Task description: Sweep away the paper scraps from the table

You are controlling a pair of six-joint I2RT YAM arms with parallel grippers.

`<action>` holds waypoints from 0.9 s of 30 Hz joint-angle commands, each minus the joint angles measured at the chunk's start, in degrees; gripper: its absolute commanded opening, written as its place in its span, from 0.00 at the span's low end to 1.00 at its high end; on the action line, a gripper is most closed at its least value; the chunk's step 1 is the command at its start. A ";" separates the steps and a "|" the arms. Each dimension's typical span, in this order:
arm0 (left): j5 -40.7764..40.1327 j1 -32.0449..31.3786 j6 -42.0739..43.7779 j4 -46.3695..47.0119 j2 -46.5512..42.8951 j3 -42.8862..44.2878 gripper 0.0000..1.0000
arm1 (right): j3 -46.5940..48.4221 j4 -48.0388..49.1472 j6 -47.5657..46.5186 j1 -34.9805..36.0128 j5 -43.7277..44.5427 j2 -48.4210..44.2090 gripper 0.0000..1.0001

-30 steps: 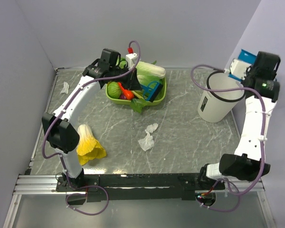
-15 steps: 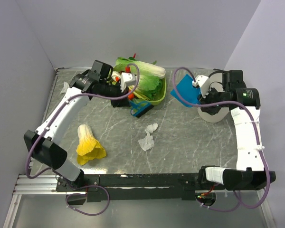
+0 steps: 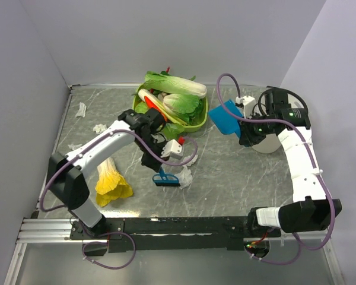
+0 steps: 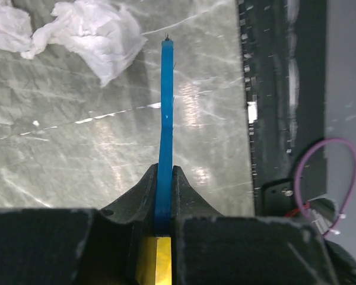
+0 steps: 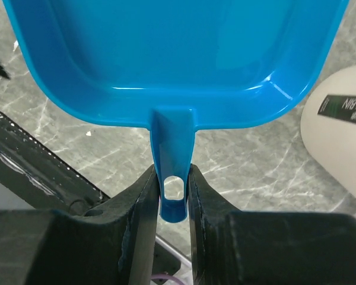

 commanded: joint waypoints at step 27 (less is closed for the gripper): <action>-16.52 5.17 -31.63 23.89 -2.10 -0.14 0.01 | -31.32 2.63 -22.00 7.53 25.82 -0.99 0.00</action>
